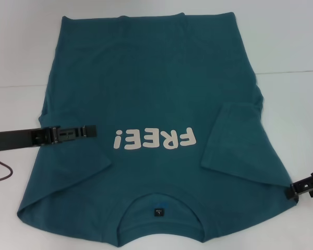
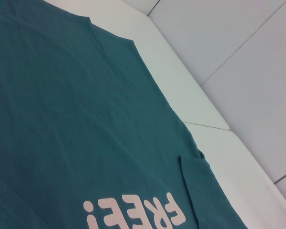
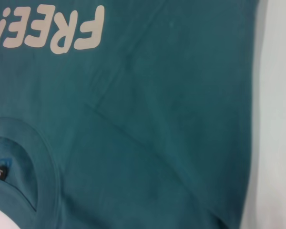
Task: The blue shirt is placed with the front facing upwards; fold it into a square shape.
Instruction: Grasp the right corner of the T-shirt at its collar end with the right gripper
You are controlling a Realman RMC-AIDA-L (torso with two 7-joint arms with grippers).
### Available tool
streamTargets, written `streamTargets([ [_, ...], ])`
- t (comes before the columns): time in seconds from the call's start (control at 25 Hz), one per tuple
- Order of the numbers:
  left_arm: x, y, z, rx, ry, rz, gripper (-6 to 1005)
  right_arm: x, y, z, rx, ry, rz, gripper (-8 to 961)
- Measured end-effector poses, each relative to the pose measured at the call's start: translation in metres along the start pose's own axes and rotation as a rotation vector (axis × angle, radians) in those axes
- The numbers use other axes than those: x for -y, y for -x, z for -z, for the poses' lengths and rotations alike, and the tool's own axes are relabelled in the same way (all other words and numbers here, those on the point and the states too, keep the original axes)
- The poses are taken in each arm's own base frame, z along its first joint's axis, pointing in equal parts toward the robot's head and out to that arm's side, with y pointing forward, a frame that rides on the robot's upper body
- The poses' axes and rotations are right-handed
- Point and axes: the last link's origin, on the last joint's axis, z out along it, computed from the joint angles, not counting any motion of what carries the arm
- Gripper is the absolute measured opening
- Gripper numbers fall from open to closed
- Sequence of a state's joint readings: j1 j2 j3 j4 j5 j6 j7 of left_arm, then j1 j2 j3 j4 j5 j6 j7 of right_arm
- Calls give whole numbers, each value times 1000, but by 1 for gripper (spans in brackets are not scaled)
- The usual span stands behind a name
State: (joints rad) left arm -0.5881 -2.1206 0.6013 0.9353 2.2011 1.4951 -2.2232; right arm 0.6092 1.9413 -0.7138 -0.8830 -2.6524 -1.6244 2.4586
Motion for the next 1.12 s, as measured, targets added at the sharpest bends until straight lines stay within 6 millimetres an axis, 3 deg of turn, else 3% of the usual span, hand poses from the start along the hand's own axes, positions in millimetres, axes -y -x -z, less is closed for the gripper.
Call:
streamTargets([
  [1.12,0,-7,-3,-14,-12,-23,904,-1,2,-21,-2,21,-36,900],
])
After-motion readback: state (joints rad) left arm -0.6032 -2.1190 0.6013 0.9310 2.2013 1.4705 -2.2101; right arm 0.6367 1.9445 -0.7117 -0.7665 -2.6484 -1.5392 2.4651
